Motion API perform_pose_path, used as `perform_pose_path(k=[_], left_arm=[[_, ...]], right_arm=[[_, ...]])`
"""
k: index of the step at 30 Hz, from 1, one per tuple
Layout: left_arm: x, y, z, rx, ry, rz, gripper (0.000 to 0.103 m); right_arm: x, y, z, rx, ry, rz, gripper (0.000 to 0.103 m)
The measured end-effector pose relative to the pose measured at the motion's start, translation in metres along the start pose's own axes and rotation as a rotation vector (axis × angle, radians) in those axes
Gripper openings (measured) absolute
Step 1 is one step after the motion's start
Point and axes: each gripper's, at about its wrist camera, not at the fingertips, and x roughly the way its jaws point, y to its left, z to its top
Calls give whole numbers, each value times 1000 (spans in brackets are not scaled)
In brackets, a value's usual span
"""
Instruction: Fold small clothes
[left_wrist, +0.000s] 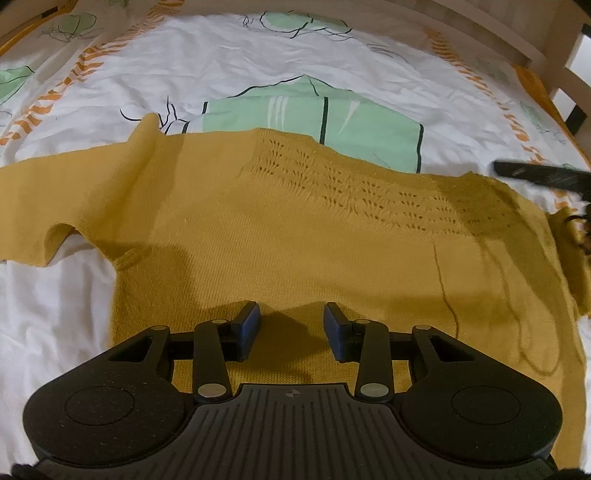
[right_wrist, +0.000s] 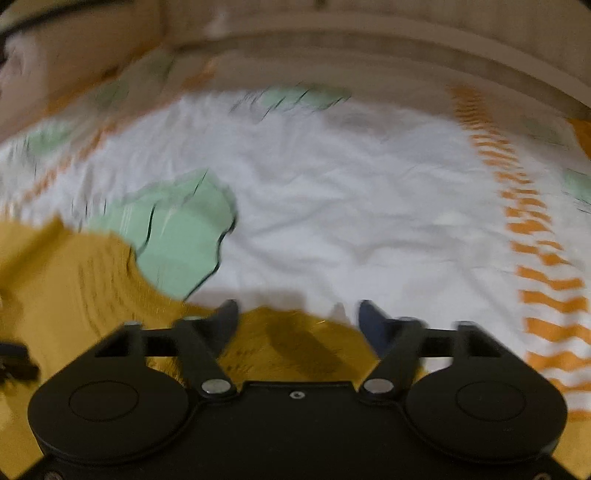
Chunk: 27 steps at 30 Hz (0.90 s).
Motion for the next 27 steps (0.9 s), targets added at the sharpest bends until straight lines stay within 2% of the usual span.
perform_pose_path(k=[6, 9, 21, 24, 27], left_arm=[[1, -3, -4, -12, -33, 15, 41], [1, -5, -7, -6, -54, 20, 44], [0, -10, -8, 21, -64, 44, 45], [1, -10, -8, 20, -64, 43, 45], [1, -11, -7, 19, -62, 44, 45]], right_arm=[[-51, -68, -5, 224, -4, -63, 79], [-72, -104, -15, 296, 6, -151, 80], [-141, -238, -88, 614, 79, -498, 85], [-148, -260, -108, 683, 92, -544, 85], [-150, -276, -123, 767, 84, -555, 85]])
